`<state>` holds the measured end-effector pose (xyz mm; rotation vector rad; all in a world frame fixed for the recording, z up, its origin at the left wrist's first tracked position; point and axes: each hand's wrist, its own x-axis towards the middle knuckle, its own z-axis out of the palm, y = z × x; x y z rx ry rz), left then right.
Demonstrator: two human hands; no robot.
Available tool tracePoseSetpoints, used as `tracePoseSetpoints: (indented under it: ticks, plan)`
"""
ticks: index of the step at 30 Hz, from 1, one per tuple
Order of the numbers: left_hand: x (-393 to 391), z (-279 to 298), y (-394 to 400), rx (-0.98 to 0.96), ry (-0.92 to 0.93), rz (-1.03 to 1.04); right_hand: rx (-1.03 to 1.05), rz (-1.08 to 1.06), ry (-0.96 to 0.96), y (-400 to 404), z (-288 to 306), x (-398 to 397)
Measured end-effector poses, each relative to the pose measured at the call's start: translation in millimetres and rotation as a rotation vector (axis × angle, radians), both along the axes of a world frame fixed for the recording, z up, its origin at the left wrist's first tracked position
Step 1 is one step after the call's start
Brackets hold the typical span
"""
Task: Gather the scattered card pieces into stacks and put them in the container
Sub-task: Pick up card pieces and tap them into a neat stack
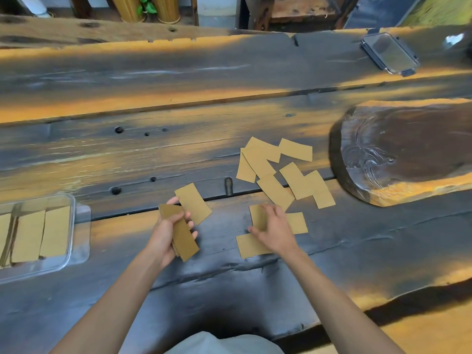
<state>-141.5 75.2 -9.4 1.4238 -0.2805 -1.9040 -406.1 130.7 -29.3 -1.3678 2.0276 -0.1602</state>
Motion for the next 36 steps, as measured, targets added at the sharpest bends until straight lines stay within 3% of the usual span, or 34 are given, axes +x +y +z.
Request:
tracePoseSetpoints:
  ticks: [10,19,26,31,36]
  plan:
    - [-10.6,-13.0,9.6,0.143,0.013,0.025,0.021,0.114,0.088,15.2,-15.8,-39.6]
    - [-23.3,-15.6,12.0,0.150,0.023,-0.049,-0.029,0.048,0.181,21.1,-18.4,-40.2]
    - [-32.1,-17.1,17.8,0.158,0.058,-0.090,-0.100,-0.022,0.027,24.0,-18.1,-49.1]
    - [-29.2,-16.5,22.4,0.185,0.144,-0.073,0.153,0.237,0.144,33.9,-9.0,-68.8]
    - [-28.4,-16.2,22.8,0.171,0.218,-0.061,0.190,0.166,0.220,22.2,-2.1,-77.3]
